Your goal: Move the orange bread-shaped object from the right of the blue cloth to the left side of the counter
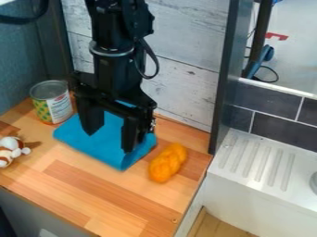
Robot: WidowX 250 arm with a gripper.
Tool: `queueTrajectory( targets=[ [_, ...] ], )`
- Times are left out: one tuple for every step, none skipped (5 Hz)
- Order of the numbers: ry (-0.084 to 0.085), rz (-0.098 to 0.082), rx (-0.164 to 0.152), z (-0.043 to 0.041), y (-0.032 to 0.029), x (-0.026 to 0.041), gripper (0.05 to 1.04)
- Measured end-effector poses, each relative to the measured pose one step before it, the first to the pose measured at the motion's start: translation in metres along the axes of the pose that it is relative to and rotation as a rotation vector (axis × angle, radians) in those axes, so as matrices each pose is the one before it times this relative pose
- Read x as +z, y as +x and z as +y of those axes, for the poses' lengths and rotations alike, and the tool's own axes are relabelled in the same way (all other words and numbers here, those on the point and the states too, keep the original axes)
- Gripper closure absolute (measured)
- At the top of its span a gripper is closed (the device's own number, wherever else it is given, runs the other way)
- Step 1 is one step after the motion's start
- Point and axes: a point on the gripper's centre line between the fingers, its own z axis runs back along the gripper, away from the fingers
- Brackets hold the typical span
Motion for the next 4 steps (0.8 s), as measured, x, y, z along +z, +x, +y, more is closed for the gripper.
queueTrajectory(
  targets=[
    [0.0023, 0.0289, -0.0034, -0.00065, -0.00168, -0.00598, 0.083],
    [0.0242, 0.0185, 0.0203, 0.00004, 0.02946, -0.01277, 0.083],
    [-0.0040, 0.0049, -0.0247, -0.00476, 0.02599, -0.01575, 0.083],
    [-0.0148, 0.0336, -0.0223, -0.00628, 0.01776, -0.02513, 0.083]
  ],
)
